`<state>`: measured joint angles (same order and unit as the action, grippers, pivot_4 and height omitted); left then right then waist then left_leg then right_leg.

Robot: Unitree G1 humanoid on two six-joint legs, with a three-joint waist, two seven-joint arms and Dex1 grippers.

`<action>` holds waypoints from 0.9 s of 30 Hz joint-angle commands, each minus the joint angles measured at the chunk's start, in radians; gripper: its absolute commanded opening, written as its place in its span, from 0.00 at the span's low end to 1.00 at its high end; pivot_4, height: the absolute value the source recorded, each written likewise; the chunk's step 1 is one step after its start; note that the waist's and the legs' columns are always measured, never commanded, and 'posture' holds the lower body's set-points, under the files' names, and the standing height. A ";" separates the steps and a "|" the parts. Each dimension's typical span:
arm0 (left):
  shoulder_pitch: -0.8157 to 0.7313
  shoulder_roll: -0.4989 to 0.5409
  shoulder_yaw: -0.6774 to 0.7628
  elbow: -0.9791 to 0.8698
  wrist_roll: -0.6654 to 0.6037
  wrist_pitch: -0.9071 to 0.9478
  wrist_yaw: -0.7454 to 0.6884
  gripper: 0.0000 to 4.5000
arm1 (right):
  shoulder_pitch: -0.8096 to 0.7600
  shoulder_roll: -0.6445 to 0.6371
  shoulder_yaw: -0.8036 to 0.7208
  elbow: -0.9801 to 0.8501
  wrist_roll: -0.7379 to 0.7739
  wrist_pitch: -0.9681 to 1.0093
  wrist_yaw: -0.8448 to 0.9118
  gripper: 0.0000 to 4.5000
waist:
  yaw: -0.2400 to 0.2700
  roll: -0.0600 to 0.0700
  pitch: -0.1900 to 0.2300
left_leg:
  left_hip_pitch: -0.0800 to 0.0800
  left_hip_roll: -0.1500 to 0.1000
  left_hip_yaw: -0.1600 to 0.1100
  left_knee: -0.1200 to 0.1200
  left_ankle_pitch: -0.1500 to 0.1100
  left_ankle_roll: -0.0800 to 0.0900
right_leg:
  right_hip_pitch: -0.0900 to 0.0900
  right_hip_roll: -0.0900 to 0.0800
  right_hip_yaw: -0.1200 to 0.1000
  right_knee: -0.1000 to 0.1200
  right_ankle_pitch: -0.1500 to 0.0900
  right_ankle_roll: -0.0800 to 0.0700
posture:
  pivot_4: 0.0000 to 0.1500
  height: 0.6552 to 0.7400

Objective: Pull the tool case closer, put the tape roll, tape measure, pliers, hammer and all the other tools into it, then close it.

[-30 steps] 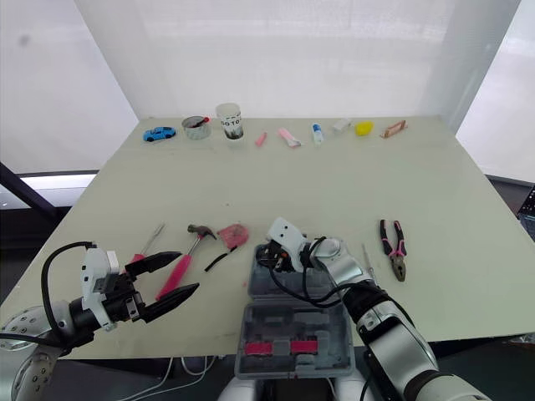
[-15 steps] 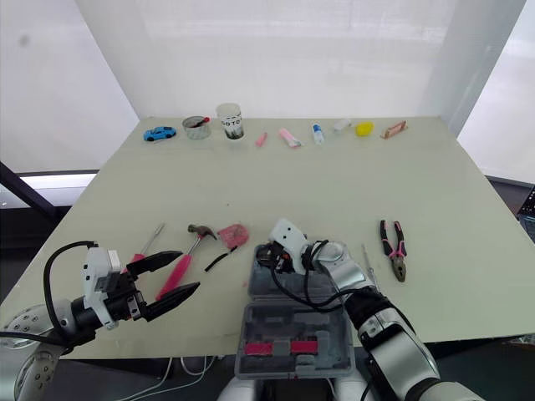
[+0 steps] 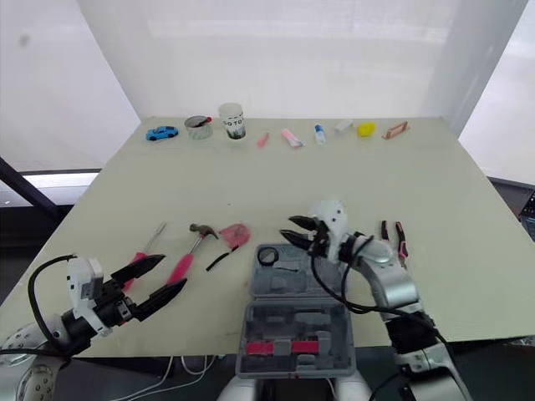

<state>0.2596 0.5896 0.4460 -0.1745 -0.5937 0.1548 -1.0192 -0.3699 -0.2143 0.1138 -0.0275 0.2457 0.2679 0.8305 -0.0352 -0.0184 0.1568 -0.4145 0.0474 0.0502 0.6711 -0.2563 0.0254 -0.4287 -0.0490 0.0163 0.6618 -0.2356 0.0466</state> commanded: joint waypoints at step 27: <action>0.133 -0.011 0.187 0.366 0.065 -0.201 0.092 1.00 | 0.868 -0.201 -0.645 -0.038 0.282 -0.322 0.050 0.98 | 0.022 -0.006 -0.004 | 0.002 0.006 0.004 0.000 0.000 0.000 | 0.001 0.000 0.003 -0.002 -0.003 -0.003 | 1.00 1.00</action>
<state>0.3684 0.5599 0.5933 0.1836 -0.5317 -0.0270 -0.9191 0.4746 -0.3968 -0.4786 -0.0658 0.4986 -0.0210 0.8563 -0.0133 -0.0245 0.1530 -0.4124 0.0533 0.0540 0.6709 -0.2564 0.0259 -0.4281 -0.0486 0.0193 0.6595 -0.2383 0.0433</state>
